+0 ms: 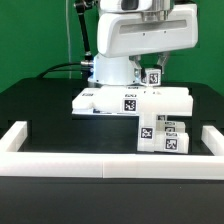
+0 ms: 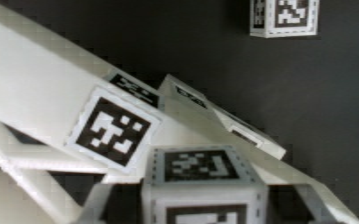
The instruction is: Assemble chair
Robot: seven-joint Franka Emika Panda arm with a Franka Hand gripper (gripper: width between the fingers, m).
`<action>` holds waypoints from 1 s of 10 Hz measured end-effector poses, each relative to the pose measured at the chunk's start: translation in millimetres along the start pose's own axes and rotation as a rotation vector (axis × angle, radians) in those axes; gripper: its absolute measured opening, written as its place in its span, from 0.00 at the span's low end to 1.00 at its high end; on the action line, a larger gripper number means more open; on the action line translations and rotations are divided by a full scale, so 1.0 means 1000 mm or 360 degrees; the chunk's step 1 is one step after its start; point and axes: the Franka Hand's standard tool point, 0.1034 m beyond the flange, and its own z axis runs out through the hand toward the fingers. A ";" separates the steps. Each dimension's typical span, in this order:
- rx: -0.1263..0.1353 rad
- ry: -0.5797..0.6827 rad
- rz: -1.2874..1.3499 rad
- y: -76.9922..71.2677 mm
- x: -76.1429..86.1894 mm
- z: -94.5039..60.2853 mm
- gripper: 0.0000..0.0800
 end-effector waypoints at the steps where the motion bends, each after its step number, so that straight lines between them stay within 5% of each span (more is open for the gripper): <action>1: 0.0000 0.0000 0.0000 0.000 0.000 0.000 0.36; 10: 0.0003 0.0001 0.0354 -0.001 0.000 0.000 0.36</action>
Offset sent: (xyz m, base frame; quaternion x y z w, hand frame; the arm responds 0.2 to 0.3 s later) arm 0.0000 0.0000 0.0000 0.0000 0.0000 0.0000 1.0000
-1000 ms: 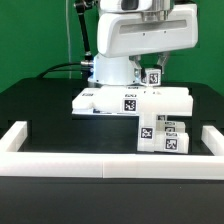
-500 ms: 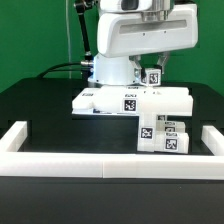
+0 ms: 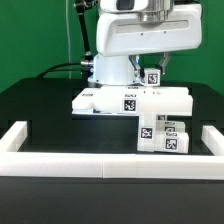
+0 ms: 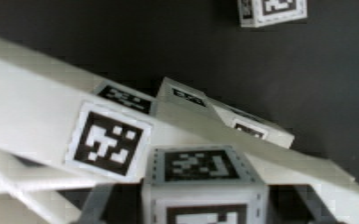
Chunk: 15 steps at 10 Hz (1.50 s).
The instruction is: Assemble chair
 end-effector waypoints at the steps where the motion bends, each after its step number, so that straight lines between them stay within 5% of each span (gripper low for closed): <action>1: 0.0001 0.0000 0.0070 0.000 0.000 0.000 0.36; 15: 0.0047 0.0021 0.1866 -0.013 0.003 0.002 0.36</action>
Offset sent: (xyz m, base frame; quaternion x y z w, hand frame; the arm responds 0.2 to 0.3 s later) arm -0.0084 0.0011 -0.0035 -0.0007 -0.0002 0.1853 0.9827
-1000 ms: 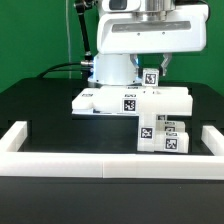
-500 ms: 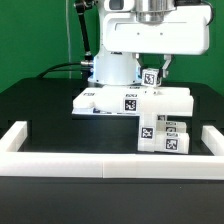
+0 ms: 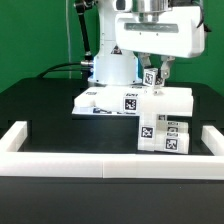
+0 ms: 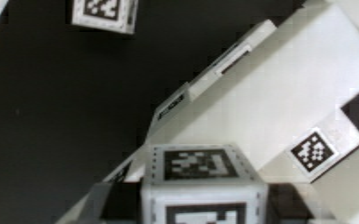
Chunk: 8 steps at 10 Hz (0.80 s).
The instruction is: Assemble chair
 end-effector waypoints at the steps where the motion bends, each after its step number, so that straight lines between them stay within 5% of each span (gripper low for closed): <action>1: 0.0000 -0.0001 0.0049 -0.001 -0.002 0.000 0.36; 3: 0.0002 -0.0005 0.0170 -0.002 -0.003 0.000 0.44; 4: 0.0002 -0.0005 0.0135 -0.002 -0.004 0.000 0.61; 5: 0.0001 -0.0006 0.0067 -0.002 -0.004 0.000 0.61; 6: -0.0001 -0.0003 -0.0099 -0.003 -0.004 0.000 0.77; 8: 0.0000 -0.0004 -0.0441 -0.003 -0.005 0.000 0.80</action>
Offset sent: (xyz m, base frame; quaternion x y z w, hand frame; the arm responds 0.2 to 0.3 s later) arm 0.0000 0.0000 0.0000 0.0000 0.0000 0.0000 1.0000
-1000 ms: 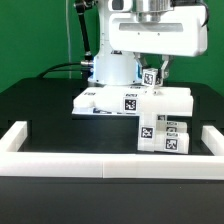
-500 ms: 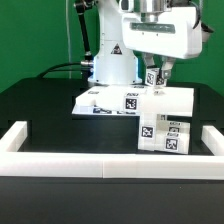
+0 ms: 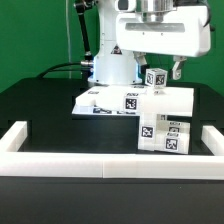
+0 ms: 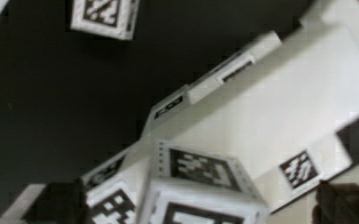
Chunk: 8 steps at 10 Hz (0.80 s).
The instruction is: Assemble chair
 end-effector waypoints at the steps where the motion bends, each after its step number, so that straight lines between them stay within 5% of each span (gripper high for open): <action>1: -0.0001 0.0000 -0.0108 0.000 0.000 0.000 0.81; 8: -0.0008 0.0004 -0.1130 -0.001 -0.001 0.001 0.81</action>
Offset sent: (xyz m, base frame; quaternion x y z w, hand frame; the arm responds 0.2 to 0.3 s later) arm 0.0000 0.0000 0.0000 0.0000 0.0000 -0.1296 0.9916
